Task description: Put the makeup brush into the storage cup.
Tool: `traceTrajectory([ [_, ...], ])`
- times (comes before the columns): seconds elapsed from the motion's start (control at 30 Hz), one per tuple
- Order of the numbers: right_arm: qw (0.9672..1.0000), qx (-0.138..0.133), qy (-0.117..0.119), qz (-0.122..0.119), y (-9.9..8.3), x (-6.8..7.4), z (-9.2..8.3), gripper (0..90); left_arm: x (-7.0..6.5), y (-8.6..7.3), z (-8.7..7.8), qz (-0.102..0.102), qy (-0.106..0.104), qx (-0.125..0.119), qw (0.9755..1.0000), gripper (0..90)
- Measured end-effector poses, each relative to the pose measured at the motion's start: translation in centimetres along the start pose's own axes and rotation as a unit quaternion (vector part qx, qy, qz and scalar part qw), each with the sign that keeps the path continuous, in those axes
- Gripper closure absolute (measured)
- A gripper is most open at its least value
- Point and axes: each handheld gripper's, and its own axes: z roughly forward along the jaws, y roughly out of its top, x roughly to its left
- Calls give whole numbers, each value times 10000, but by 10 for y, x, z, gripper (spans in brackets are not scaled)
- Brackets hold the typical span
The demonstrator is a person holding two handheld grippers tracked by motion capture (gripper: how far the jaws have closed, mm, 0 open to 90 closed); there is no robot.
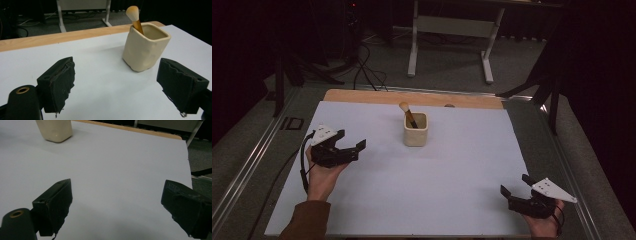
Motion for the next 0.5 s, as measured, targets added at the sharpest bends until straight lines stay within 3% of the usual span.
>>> traceTrajectory([
  [0.07,10000,5,2,19,0,0,0,96,1,-6,-3,-61,-50,-41,10000,156],
  [0.5,10000,-3,12,60,0,-1,0,96,1,-39,-21,-183,100,-132,9997,156],
])
